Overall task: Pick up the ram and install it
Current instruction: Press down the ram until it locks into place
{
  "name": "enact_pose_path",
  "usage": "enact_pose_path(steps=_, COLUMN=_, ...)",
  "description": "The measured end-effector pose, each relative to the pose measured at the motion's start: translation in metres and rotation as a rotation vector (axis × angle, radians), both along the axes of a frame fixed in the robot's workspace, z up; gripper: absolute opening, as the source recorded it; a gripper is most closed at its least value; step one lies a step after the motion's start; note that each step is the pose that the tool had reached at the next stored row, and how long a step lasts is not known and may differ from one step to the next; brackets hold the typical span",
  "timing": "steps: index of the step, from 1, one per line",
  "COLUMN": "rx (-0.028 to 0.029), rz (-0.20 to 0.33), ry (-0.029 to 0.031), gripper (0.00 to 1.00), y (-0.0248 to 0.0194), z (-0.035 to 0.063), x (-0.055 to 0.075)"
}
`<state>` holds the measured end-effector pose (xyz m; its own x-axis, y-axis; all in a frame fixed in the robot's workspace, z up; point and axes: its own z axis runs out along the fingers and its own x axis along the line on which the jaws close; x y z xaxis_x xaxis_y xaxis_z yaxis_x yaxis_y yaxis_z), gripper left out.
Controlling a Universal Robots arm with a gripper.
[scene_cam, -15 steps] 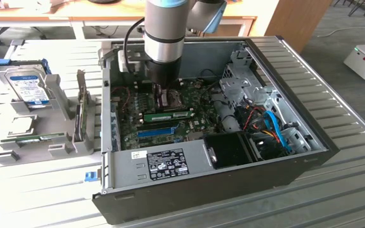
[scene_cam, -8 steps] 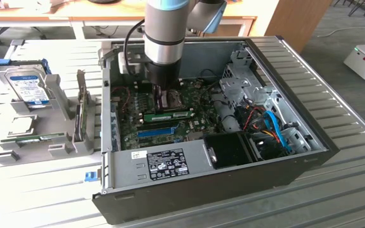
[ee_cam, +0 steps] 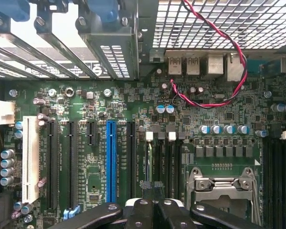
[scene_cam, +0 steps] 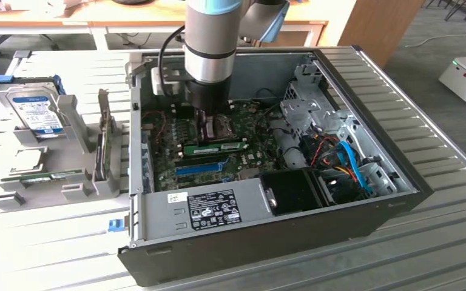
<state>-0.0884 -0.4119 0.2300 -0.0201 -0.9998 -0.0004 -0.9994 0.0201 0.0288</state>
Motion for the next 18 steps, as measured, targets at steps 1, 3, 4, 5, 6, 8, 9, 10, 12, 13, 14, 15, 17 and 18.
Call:
enact_pose_path(steps=1, rx=-0.0001, rz=0.0, ry=0.0, gripper=0.11, y=0.0, z=-0.0001, x=0.0003)
enact_pose_path(steps=3, rx=-0.0001, rz=0.0, ry=0.0001, gripper=0.11, y=-0.0001, z=-0.0001, x=0.0004)
enact_pose_path(steps=4, rx=-0.0002, rz=0.0, ry=0.0001, gripper=0.11, y=0.0, z=-0.0001, x=0.0004)
enact_pose_path(steps=5, rx=-0.0001, rz=0.0, ry=0.0001, gripper=0.11, y=0.0, z=-0.0001, x=0.0004)
enact_pose_path(steps=6, rx=-0.0001, rz=0.0, ry=0.0001, gripper=0.11, y=0.0, z=-0.0001, x=0.0005)
enact_pose_path(steps=8, rx=0.0, rz=0.0, ry=0.0, gripper=0.11, y=0.0, z=-0.0004, x=0.0005)
enact_pose_path(steps=9, rx=0.0003, rz=0.0, ry=-0.0001, gripper=0.11, y=0.0, z=-0.0008, x=0.0005)
enact_pose_path(steps=10, rx=0.0001, rz=0.0, ry=0.0, gripper=0.11, y=0.0, z=-0.0011, x=0.0005)
enact_pose_path(steps=12, rx=-0.0002, rz=0.0, ry=0.0002, gripper=0.11, y=-0.0001, z=-0.0016, x=0.0005)
enact_pose_path(steps=13, rx=-0.0003, rz=0.0, ry=0.0002, gripper=0.11, y=-0.0001, z=-0.0016, x=0.0005)
enact_pose_path(steps=14, rx=-0.0003, rz=0.0, ry=0.0002, gripper=0.11, y=-0.0001, z=-0.0016, x=0.0005)
enact_pose_path(steps=15, rx=-0.0002, rz=0.0, ry=0.0002, gripper=0.11, y=-0.0001, z=-0.0016, x=0.0005)
enact_pose_path(steps=17, rx=-0.0001, rz=0.0, ry=0.0001, gripper=0.11, y=0.0, z=-0.0017, x=0.0005)
enact_pose_path(steps=18, rx=-0.0001, rz=0.0, ry=0.0001, gripper=0.11, y=0.0, z=-0.0017, x=0.0005)
